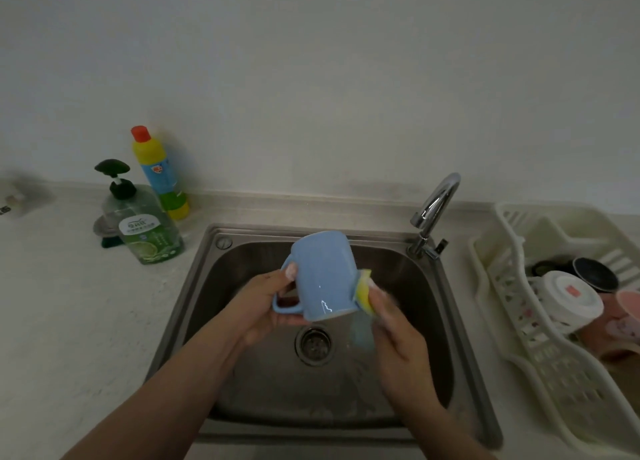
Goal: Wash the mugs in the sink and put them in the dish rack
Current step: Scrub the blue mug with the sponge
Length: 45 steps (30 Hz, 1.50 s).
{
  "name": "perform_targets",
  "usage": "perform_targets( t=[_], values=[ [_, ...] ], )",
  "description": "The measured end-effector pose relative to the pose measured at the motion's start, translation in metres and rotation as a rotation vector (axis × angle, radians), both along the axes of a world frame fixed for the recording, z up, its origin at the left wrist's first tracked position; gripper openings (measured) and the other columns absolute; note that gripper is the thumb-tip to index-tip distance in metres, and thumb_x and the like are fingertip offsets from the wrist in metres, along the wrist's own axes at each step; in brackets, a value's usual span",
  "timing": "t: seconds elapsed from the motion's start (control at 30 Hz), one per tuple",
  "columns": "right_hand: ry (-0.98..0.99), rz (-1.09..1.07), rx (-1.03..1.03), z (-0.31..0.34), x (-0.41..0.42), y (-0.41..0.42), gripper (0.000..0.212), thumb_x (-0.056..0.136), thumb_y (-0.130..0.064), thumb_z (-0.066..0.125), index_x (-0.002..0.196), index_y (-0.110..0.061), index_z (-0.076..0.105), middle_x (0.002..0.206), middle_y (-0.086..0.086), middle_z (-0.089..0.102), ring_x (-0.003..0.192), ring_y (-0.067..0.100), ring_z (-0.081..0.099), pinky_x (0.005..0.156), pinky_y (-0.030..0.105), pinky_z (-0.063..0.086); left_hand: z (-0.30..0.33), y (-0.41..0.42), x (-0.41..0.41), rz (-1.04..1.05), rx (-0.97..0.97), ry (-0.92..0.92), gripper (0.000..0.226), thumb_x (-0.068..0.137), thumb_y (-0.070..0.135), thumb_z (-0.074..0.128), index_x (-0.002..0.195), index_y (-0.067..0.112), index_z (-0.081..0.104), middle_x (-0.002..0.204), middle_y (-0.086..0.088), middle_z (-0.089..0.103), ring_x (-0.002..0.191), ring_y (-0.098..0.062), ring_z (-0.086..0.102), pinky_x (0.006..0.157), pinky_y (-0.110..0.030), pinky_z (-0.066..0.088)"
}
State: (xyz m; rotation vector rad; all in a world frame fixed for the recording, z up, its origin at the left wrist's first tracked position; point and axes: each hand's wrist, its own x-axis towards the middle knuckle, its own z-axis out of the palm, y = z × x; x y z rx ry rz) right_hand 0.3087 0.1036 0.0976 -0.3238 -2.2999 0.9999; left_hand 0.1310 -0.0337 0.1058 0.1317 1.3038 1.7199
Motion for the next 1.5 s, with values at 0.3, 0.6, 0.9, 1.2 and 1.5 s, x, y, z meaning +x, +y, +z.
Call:
perform_targets(
  t=[0.3,0.6,0.9,1.2,1.5],
  values=[
    [-0.024,0.162,0.397,-0.010,-0.003,0.018,0.052,0.091,-0.007,0.059,0.137,-0.028,0.047,0.152,-0.004,0.034,0.145,0.010,0.025,0.109,0.038,0.038,0.002,0.009,0.004,-0.059,-0.160,0.154,0.053,0.078,0.038,0.068,0.115,0.000,0.062,0.112,-0.019,0.070,0.099,-0.032,0.071,0.080,-0.049,0.060],
    [-0.003,0.418,0.737,-0.019,-0.027,0.020,0.048,0.078,-0.012,0.060,0.125,-0.017,0.059,0.131,0.010,0.061,0.138,0.021,0.035,0.120,0.029,0.015,-0.007,0.009,-0.005,-0.008,-0.394,0.285,0.047,0.088,0.049,0.063,0.106,0.005,0.067,0.104,-0.014,0.072,0.095,-0.029,0.072,0.079,-0.051,0.060],
    [-0.016,0.438,0.587,-0.021,-0.036,0.009,0.049,0.073,-0.003,0.064,0.121,-0.015,0.062,0.133,0.008,0.059,0.139,0.018,0.032,0.113,0.038,0.034,-0.008,0.003,0.003,-0.003,-0.346,0.185,0.043,0.097,0.040,0.056,0.115,0.001,0.065,0.115,-0.022,0.067,0.102,-0.033,0.069,0.074,-0.046,0.061],
    [-0.127,0.176,0.138,-0.021,-0.010,0.010,0.044,0.096,-0.016,0.044,0.137,-0.028,0.051,0.150,-0.005,0.041,0.142,0.006,0.031,0.115,0.022,0.026,-0.011,-0.001,0.001,-0.002,-0.231,0.128,0.047,0.090,0.040,0.062,0.119,0.002,0.064,0.113,-0.018,0.070,0.101,-0.030,0.070,0.078,-0.046,0.060],
    [-0.031,0.026,-0.015,-0.014,0.013,0.000,0.050,0.100,-0.010,0.048,0.136,-0.046,0.048,0.140,-0.023,0.048,0.132,0.006,0.047,0.102,0.035,0.049,-0.011,0.001,0.005,-0.033,-0.092,0.109,0.069,0.072,0.046,0.077,0.126,0.007,0.057,0.123,-0.016,0.066,0.109,-0.030,0.067,0.075,-0.042,0.060]
  ],
)
